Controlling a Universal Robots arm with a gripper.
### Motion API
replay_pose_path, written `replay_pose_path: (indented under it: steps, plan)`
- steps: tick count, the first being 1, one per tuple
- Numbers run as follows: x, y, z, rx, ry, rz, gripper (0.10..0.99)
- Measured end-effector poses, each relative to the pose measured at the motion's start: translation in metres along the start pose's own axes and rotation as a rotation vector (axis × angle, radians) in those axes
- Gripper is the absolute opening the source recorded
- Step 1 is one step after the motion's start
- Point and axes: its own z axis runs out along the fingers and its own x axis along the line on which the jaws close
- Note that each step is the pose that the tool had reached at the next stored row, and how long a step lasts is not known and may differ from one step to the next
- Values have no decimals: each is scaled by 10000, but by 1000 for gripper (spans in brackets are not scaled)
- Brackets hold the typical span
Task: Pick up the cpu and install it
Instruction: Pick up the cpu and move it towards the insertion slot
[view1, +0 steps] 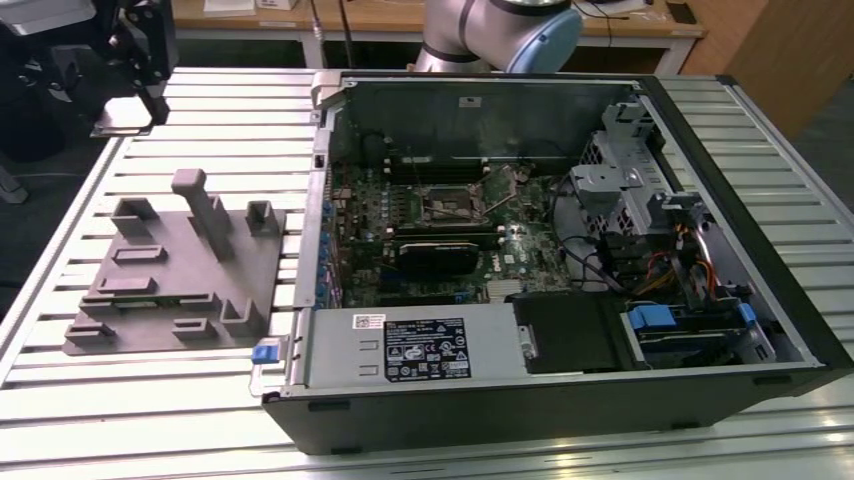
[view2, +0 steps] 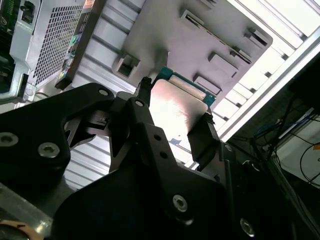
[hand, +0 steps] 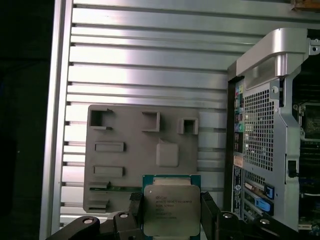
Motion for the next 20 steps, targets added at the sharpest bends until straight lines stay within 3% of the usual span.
replay_pose_path:
  steps: [20]
  plan:
    - [-349,-10,11,0,-1,0,545]
